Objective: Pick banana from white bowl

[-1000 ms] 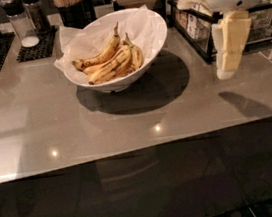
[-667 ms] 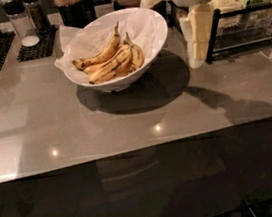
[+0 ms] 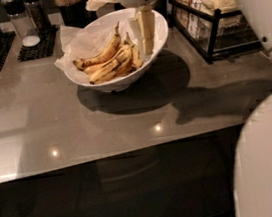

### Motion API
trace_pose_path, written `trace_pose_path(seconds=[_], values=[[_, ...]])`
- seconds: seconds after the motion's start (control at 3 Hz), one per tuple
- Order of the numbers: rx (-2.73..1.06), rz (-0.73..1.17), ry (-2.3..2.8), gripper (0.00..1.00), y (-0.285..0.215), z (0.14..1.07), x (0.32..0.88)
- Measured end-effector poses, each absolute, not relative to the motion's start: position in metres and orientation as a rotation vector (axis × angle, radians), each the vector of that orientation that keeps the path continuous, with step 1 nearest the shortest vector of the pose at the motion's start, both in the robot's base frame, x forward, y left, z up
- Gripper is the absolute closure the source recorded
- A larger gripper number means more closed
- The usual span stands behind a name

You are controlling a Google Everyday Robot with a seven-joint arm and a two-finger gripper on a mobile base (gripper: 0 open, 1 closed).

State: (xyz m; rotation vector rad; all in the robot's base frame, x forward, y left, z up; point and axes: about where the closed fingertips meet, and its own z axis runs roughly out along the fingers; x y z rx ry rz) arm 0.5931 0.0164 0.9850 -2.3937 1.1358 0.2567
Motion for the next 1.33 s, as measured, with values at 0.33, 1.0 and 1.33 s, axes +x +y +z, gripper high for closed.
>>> trace_pose_path(seconds=[0.33,1.0,1.33], values=[[-2.36,0.232,1.126,0.0,0.025,0.988,0.602],[-2.347,0.24,1.065,0.0,0.042,0.982,0.626],[-2.321,0.223,1.061,0.18,0.046,0.985,0.633]])
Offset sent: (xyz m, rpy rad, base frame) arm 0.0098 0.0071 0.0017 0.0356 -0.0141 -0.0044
